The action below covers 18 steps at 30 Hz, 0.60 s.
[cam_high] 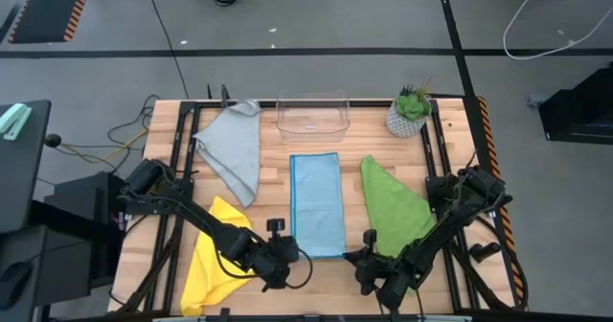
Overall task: Fold microfiber towels
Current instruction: Fold the blue microfiber towel
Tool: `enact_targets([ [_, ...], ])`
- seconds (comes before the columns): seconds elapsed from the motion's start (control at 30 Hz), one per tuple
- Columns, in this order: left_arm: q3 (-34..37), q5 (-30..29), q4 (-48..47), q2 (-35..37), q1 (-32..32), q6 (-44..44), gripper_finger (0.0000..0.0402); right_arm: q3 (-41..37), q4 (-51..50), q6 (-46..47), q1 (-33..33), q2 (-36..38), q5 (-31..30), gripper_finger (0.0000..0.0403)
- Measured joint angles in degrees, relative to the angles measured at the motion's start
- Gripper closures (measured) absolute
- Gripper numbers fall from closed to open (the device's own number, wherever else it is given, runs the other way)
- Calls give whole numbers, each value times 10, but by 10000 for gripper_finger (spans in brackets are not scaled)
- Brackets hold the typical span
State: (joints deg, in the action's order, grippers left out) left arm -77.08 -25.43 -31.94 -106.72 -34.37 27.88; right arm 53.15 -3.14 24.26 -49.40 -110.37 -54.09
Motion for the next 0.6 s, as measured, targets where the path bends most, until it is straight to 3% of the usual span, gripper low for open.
enact_targets([
  [0.17, 0, 40, -6, -1, -2, 0, 257, 0, 0, 2, 9, 0, 5, 385],
  [0.37, 22, 45, 22, -2, -16, -1, 176, 0, 0, 12, 18, 0, 22, 385],
  [0.6, 77, 45, 147, -2, -32, -50, 141, 0, 0, 13, 24, 0, 24, 385],
])
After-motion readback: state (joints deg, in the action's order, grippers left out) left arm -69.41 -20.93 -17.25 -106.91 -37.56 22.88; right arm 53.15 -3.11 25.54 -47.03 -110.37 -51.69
